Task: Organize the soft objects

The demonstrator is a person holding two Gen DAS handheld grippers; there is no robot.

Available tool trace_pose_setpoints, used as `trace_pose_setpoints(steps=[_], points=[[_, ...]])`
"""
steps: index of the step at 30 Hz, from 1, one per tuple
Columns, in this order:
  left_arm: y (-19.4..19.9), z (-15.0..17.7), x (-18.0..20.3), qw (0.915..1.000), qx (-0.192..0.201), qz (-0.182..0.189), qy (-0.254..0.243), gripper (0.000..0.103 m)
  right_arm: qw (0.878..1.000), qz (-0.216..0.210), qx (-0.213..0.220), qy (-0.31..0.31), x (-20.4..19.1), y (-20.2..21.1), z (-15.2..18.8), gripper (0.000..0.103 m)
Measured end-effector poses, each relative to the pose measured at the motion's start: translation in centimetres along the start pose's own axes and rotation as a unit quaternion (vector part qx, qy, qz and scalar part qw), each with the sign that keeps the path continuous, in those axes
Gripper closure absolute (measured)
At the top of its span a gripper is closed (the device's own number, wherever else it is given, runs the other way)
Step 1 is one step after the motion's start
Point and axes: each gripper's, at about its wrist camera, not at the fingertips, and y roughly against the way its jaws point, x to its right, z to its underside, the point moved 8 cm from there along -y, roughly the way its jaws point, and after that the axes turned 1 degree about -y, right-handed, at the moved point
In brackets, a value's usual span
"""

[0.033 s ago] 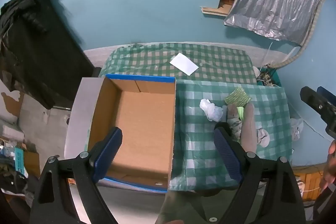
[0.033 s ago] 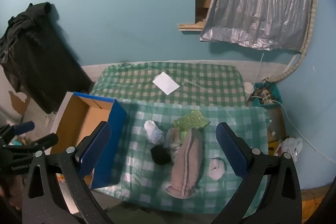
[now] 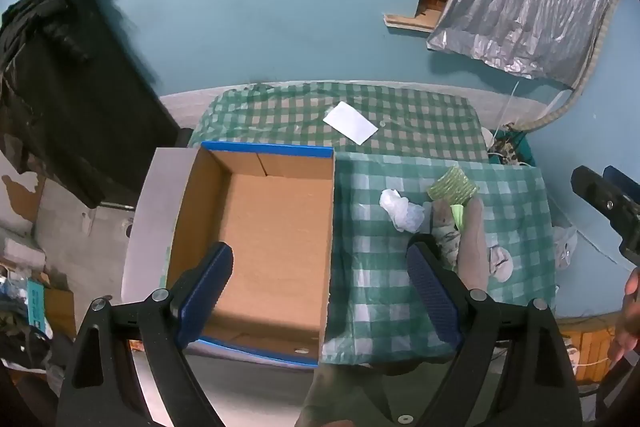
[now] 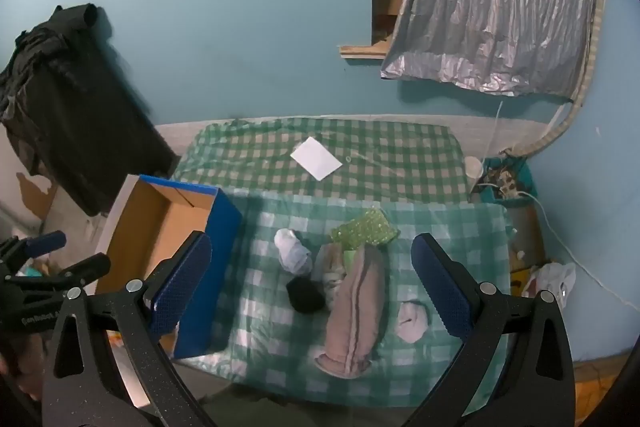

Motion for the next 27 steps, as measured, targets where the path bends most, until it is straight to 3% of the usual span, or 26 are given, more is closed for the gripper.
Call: trace_pose_setpoints(steps=[27], points=[[0.1, 0.5, 0.4, 0.9999, 0.002, -0.01, 0.001, 0.013, 1.0, 0.002, -0.009, 0.001, 0.4, 0.1, 0.7, 0.002]])
